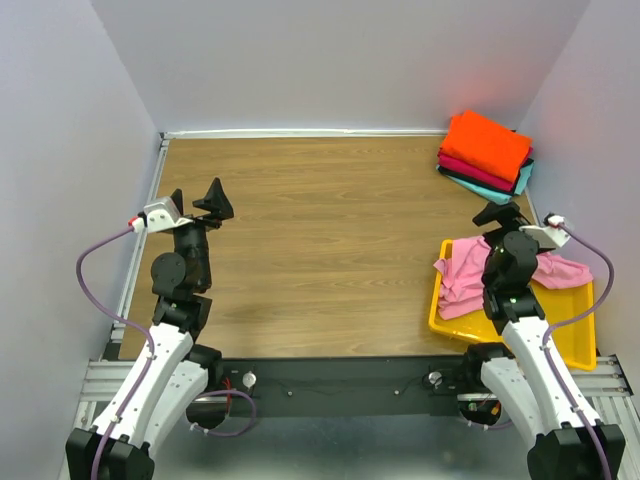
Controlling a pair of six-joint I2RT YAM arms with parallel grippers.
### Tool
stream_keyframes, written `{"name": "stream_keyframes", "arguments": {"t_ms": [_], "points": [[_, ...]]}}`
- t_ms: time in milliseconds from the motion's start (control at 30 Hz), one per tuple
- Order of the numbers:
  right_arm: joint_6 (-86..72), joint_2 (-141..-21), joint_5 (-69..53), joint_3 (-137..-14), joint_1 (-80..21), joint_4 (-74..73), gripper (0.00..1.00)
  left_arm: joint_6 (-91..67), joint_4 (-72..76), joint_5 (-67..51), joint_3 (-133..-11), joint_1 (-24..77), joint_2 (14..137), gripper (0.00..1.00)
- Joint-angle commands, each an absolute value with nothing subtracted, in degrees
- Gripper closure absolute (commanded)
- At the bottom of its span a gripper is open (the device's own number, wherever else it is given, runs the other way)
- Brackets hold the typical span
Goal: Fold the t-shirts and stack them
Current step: Grab the tshirt from the pile
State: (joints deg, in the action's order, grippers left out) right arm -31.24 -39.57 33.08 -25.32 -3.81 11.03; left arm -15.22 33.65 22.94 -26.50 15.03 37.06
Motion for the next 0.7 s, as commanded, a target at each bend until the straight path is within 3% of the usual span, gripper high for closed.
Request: {"name": "stream_keyframes", "arguments": {"t_ms": [0, 200, 667], "points": [[-33.9, -39.1, 40.0, -25.2, -4.0, 5.3, 0.00, -16.1, 33.7, 23.3, -25.6, 15.0, 36.4, 0.02], [-38.1, -43.7, 46.5, -26.9, -4.0, -3.2, 0.00, -16.3, 34.7, 21.5, -25.1, 15.0, 38.0, 0.02], [-42.2, -57.1, 41.9, -27.6, -1.9, -6.9, 0.00, -16.3, 34.8, 20.4, -25.3, 15.0, 39.5, 0.02]]}}
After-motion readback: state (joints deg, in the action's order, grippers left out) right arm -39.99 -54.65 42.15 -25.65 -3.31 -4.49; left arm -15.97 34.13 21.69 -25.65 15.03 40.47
